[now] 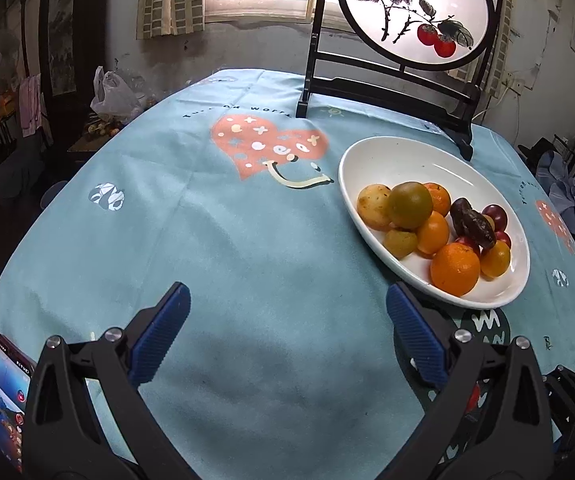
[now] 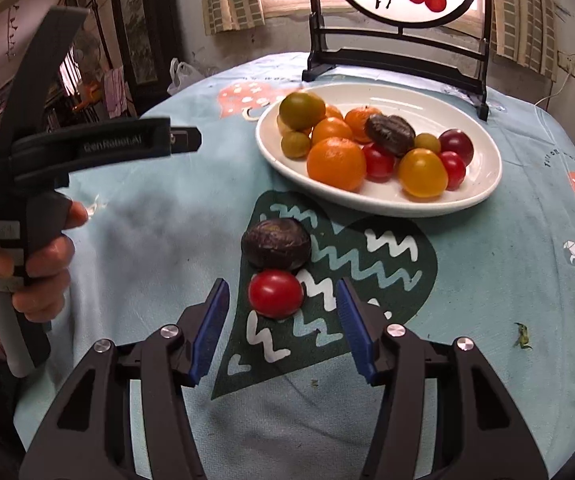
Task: Organize fruits
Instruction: 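Grasp the last red tomato with the right tool while the left tool approaches the dark wrinkled fruit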
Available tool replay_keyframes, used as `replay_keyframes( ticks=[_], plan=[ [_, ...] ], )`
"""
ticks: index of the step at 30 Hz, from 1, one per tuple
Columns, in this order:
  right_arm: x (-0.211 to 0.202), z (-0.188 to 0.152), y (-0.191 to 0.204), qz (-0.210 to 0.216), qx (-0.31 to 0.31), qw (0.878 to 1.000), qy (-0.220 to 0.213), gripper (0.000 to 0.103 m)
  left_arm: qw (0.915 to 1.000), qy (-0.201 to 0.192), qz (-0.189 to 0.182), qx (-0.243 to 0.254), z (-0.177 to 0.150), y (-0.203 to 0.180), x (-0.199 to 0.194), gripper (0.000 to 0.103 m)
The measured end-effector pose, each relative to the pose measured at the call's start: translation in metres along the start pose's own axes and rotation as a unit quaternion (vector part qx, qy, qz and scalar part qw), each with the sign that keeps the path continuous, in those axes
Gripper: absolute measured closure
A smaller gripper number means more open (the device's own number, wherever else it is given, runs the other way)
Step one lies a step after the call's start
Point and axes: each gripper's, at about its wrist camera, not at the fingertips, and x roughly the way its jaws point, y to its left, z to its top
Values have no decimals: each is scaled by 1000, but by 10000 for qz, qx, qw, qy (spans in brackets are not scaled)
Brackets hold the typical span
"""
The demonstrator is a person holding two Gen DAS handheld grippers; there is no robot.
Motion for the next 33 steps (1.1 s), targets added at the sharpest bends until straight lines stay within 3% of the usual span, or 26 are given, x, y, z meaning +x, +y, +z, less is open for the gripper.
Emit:
replay_keyframes(
  ticks=[10,16,24,33],
  plan=[
    [15,1,13,-208,-194,9996,84,48,9998,-40,-155,-82,1,1,-7,3],
    [21,2,8,-235,-87,9996,161,72,9996,-55,-216,-161,2,3,-10,3],
    [1,3,-6,24,238,9997,-73,72,9998,-49,-120,-118,1,2,-8,3],
    [-34,-4,-45,-231,896,9942,-557,73,9995,119,-243,190,-6,-12,-1,3]
  ],
)
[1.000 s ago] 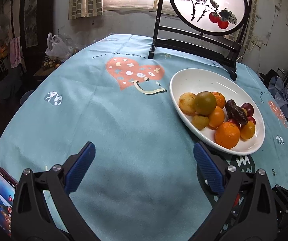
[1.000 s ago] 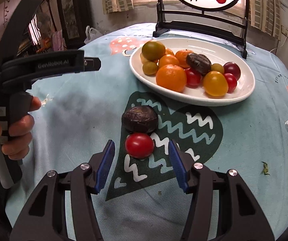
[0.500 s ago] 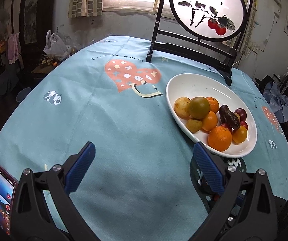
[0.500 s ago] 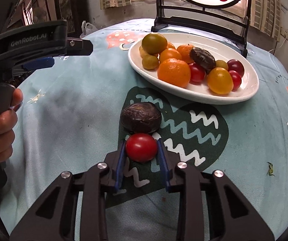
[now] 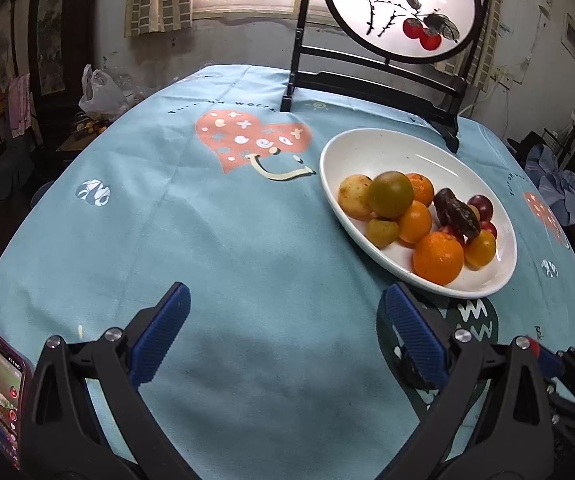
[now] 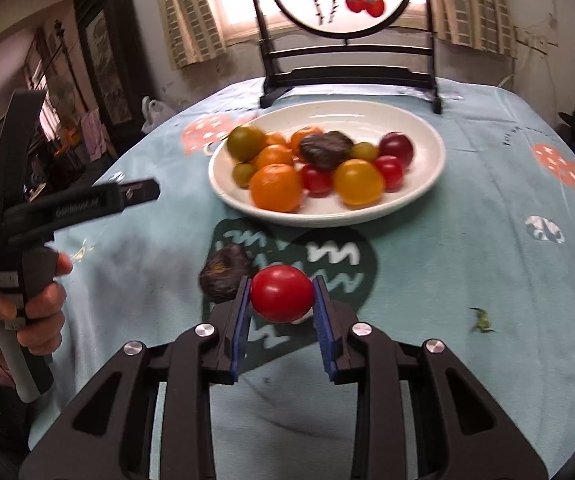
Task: Organize fruits
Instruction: 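Grasp the last red tomato with the right tool while the left tool approaches the dark wrinkled fruit, then grasp the dark brown wrinkled fruit with the left tool and lift it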
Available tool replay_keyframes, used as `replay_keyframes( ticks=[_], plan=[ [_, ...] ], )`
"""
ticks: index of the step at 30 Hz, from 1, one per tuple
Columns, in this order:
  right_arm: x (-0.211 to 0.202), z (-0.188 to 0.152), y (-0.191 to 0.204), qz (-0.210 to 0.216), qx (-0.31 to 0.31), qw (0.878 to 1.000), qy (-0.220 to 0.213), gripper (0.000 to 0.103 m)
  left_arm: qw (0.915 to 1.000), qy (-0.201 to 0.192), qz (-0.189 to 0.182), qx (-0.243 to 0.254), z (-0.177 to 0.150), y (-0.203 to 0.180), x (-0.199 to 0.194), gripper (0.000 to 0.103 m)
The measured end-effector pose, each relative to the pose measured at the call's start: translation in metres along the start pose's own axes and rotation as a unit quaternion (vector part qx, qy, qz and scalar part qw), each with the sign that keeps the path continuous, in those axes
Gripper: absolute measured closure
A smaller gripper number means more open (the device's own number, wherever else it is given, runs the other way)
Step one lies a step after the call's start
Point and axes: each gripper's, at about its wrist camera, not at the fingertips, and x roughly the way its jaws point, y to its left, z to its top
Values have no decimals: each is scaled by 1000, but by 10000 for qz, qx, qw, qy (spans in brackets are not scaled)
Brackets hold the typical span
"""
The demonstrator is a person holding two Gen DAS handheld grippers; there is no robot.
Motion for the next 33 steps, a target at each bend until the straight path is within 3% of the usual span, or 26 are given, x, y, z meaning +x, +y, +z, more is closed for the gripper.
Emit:
replay_keyframes(
  ticks=[5,11,14,23,26,33],
  plan=[
    [-5,0,-14,41,281,9996,-22,73,9969,132,-311,708,-13,-31,4,3],
    [-8,-2,-10,49,168,9998,-25,73,9858,409,-936,1332,-31,-64,8,3],
    [-10,-2,-8,64,153,9998,-64,73,9814,484,-946,1600,-39,-75,13,4],
    [-17,-1,-9,214,230,9994,-118,73,9731,619,-1056,1951,-50,-98,22,31],
    [-20,-1,-10,235,261,9993,-159,73,9728,694,-981,1979,-52,-102,28,38],
    [-19,-2,-14,161,357,9991,-154,73,9753,597,-883,1936,-55,-103,27,43]
  ],
)
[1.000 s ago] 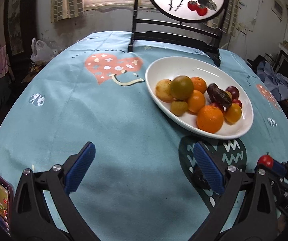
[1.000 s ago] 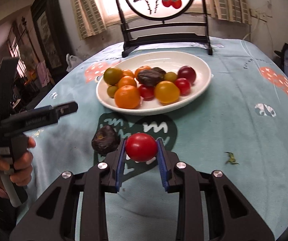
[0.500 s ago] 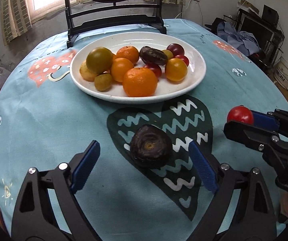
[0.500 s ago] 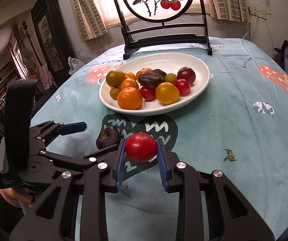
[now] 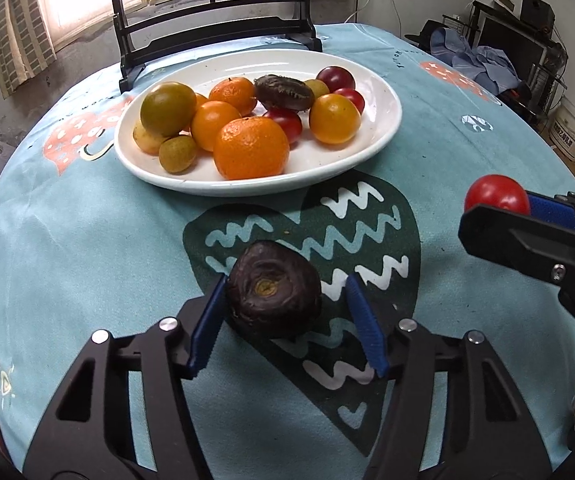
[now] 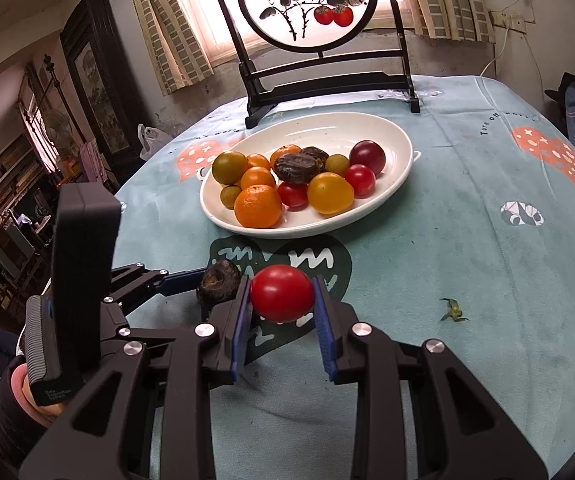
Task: Organize fruits
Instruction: 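Grasp the dark brown wrinkled fruit with the left tool and lift it, then carry both fruits onto the white plate and open both tools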
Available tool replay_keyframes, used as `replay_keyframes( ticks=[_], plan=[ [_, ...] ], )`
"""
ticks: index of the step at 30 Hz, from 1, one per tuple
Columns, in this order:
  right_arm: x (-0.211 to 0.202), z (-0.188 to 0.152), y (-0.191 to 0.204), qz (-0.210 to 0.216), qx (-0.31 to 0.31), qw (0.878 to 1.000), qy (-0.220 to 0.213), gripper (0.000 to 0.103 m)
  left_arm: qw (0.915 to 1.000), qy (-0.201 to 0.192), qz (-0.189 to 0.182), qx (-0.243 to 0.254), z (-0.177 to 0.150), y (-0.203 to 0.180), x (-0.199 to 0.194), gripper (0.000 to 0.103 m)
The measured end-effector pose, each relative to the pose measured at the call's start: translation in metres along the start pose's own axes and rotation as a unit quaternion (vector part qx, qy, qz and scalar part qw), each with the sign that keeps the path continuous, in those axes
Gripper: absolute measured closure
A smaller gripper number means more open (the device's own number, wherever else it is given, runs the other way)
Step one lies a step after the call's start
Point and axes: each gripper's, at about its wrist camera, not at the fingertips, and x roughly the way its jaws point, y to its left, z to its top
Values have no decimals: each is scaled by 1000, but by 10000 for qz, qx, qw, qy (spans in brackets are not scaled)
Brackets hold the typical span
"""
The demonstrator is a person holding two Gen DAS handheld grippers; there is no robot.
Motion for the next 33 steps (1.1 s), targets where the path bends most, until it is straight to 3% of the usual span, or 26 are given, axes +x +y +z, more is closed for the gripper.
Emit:
replay_keyframes(
  ticks=[4,16,21,25,33],
  plan=[
    [2,-1,-2,-78,11,10000,8,73,10000,-58,56,-39,-3,-5,-4,57],
    [10,-17,2,-274,-139,9994,181,73,9992,-201,-27,-356,-21,-8,-22,58],
    [-7,-24,7,-175,-151,9996,-136,73,9965,-384,-53,-738,-27,5,-37,58],
    [-21,-20,12,-64,-121,9990,-420,73,9963,-506,-64,-685,-26,3,-50,58],
    [-34,24,20,-76,-255,9964,-805,73,9936,-845,-52,-743,13,15,-77,58]
  ],
)
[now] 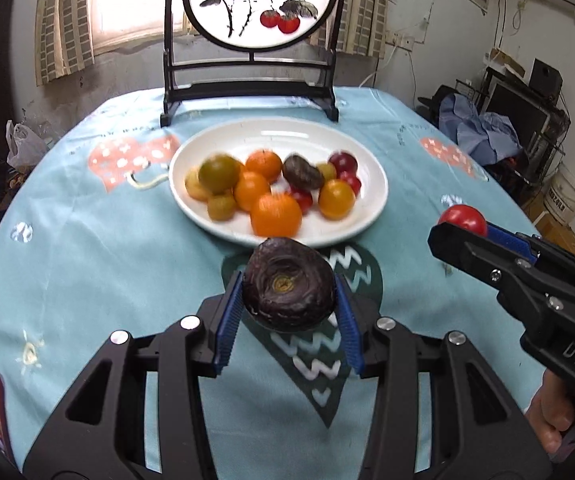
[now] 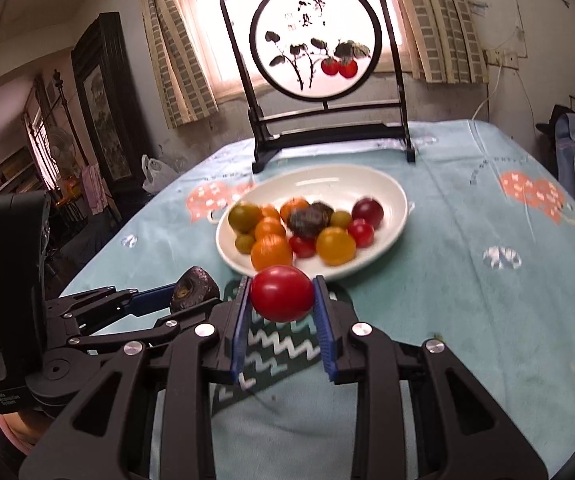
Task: Organize fruits
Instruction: 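Carry both fruits onto the white plate and open both tools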
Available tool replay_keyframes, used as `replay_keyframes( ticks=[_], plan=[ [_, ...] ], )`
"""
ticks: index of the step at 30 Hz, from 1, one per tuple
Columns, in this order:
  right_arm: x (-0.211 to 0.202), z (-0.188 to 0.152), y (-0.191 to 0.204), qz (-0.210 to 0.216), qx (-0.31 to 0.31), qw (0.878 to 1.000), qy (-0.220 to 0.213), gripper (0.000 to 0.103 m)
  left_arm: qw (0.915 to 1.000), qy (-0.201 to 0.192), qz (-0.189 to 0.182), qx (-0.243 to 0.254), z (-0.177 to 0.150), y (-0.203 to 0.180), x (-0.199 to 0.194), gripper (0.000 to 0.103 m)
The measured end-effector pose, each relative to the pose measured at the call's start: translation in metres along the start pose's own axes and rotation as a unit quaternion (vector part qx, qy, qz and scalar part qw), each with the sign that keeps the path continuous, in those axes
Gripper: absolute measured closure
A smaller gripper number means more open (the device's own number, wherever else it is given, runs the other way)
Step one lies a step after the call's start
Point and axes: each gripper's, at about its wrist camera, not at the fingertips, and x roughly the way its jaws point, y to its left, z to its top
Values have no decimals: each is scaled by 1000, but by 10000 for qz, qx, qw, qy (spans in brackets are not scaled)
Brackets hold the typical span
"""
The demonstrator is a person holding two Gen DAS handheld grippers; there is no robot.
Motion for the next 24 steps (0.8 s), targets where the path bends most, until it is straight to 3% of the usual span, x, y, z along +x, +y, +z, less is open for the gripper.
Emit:
replay_keyframes(
  ticks=[8,14,19,24],
  plan=[
    [30,58,-4,-33,-149,9998,-160,73,9995,-248,170,30,70,9,16,58],
    [80,88,-30,-156,70,9999,-11,73,9990,-146,376,-179,115,30,71,58],
    [122,96,-49,-260,175,9992,265,73,9982,157,502,-279,134,44,120,58],
    [143,96,-59,-243,219,9986,408,73,9973,408,520,-329,135,51,145,58]
  ],
)
